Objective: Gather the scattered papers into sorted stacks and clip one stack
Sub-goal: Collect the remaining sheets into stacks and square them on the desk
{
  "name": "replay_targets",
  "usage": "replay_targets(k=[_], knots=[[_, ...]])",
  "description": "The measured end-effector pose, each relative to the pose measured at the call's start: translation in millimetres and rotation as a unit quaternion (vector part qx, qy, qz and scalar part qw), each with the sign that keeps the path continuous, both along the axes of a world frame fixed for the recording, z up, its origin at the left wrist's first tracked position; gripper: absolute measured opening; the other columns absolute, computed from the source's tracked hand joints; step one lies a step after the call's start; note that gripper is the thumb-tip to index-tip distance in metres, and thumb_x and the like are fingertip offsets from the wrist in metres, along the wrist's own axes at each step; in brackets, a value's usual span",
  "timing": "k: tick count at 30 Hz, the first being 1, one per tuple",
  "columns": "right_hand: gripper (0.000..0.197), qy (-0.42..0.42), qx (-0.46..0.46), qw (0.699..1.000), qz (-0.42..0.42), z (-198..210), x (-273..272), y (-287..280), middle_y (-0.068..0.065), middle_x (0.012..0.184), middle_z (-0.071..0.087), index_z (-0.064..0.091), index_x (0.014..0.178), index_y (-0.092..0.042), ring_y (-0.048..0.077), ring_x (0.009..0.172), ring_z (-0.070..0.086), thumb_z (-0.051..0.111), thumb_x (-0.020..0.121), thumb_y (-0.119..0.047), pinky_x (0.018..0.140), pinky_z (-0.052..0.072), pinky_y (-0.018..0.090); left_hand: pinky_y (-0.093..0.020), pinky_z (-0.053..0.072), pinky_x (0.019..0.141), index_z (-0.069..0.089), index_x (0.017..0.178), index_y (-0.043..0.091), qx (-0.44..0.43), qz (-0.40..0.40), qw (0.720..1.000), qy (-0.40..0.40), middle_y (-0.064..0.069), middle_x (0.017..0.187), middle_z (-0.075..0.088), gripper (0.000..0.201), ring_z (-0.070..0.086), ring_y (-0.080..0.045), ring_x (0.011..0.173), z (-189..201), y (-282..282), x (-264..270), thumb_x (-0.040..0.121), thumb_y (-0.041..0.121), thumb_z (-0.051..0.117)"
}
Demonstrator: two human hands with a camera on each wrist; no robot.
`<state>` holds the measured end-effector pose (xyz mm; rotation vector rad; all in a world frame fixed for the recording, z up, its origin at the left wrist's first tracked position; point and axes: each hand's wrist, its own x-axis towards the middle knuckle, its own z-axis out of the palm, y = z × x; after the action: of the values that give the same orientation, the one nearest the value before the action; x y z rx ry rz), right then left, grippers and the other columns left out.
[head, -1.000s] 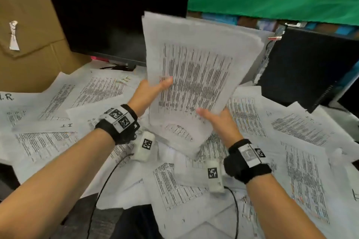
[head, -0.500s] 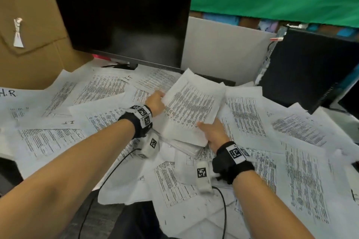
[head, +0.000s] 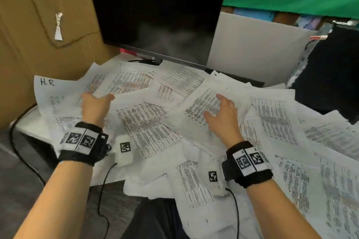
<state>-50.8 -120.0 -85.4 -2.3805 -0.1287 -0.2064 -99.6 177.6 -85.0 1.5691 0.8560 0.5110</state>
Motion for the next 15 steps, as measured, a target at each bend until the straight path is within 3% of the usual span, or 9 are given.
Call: replay_targets(k=[3, 5, 7, 9, 11, 13, 15], knots=[[0.085, 0.083, -0.057, 0.988, 0.115, -7.8, 12.0, 42.1, 0.006, 0.162, 0.014, 0.021, 0.154, -0.026, 0.027, 0.150, 0.012, 0.068, 0.086, -0.043, 0.121, 0.016, 0.049, -0.042, 0.043, 0.094, 0.028, 0.140, -0.003, -0.040, -0.028, 0.993, 0.111, -0.015, 0.127, 0.050, 0.074, 0.050, -0.033, 0.119, -24.2, 9.5, -19.8, 0.085, 0.028, 0.068], [0.096, 0.149, -0.120, 0.968, 0.159, -20.0, 21.7, 62.9, 0.006, 0.164, 0.004, 0.012, 0.155, -0.031, 0.031, 0.151, -0.001, 0.069, 0.081, -0.051, 0.119, 0.010, 0.058, -0.041, 0.055, 0.078, 0.043, 0.130, -0.005, -0.103, -0.094, 0.987, 0.084, -0.019, 0.110, 0.063, 0.062, 0.065, -0.034, 0.096, -33.5, 4.7, -18.8, 0.083, 0.024, 0.072], [0.102, 0.214, -0.183, 0.944, 0.174, -35.8, 29.9, 73.5, 0.008, 0.164, 0.004, 0.008, 0.156, -0.030, 0.036, 0.150, -0.002, 0.072, 0.078, -0.051, 0.117, 0.013, 0.063, -0.038, 0.055, 0.063, 0.055, 0.112, -0.005, -0.121, -0.152, 0.979, 0.064, -0.019, 0.091, 0.066, 0.041, 0.067, -0.033, 0.078, -39.5, -4.6, -16.9, 0.082, 0.017, 0.073], [0.099, 0.248, -0.232, 0.923, 0.179, -48.7, 37.6, 75.6, 0.010, 0.164, 0.004, 0.010, 0.156, -0.026, 0.038, 0.150, -0.002, 0.070, 0.081, -0.047, 0.117, 0.014, 0.062, -0.030, 0.051, 0.055, 0.056, 0.090, 0.001, -0.057, -0.198, 0.976, 0.069, -0.013, 0.077, 0.062, 0.017, 0.063, -0.030, 0.069, -37.6, -18.2, -13.0, 0.086, 0.013, 0.068], [0.095, 0.267, -0.245, 0.913, 0.186, -53.4, 42.0, 72.5, 0.011, 0.164, 0.000, 0.010, 0.157, -0.024, 0.036, 0.150, -0.003, 0.067, 0.085, -0.047, 0.118, 0.013, 0.059, -0.025, 0.042, 0.050, 0.053, 0.079, 0.008, 0.059, -0.213, 0.973, 0.067, -0.003, 0.068, 0.053, 0.017, 0.054, -0.021, 0.062, -26.2, -26.2, -9.2, 0.091, 0.015, 0.061], [0.092, 0.283, -0.225, 0.912, 0.195, -45.8, 41.4, 67.1, 0.008, 0.165, 0.004, 0.013, 0.157, -0.021, 0.031, 0.151, 0.004, 0.064, 0.087, -0.053, 0.121, 0.014, 0.050, -0.021, 0.036, 0.051, 0.055, 0.083, 0.008, 0.187, -0.196, 0.962, 0.038, 0.002, 0.067, 0.048, 0.017, 0.048, -0.016, 0.062, -5.2, -26.2, -7.6, 0.095, 0.019, 0.056], [0.090, 0.281, -0.126, 0.933, 0.185, -27.2, 37.9, 64.8, 0.003, 0.162, 0.019, 0.022, 0.155, -0.018, 0.025, 0.148, 0.021, 0.062, 0.086, -0.059, 0.118, 0.022, 0.039, -0.021, 0.031, 0.049, 0.059, 0.091, 0.011, 0.294, -0.164, 0.941, -0.032, 0.006, 0.063, 0.044, 0.012, 0.042, -0.009, 0.056, 24.4, -19.2, -8.4, 0.097, 0.019, 0.052]])
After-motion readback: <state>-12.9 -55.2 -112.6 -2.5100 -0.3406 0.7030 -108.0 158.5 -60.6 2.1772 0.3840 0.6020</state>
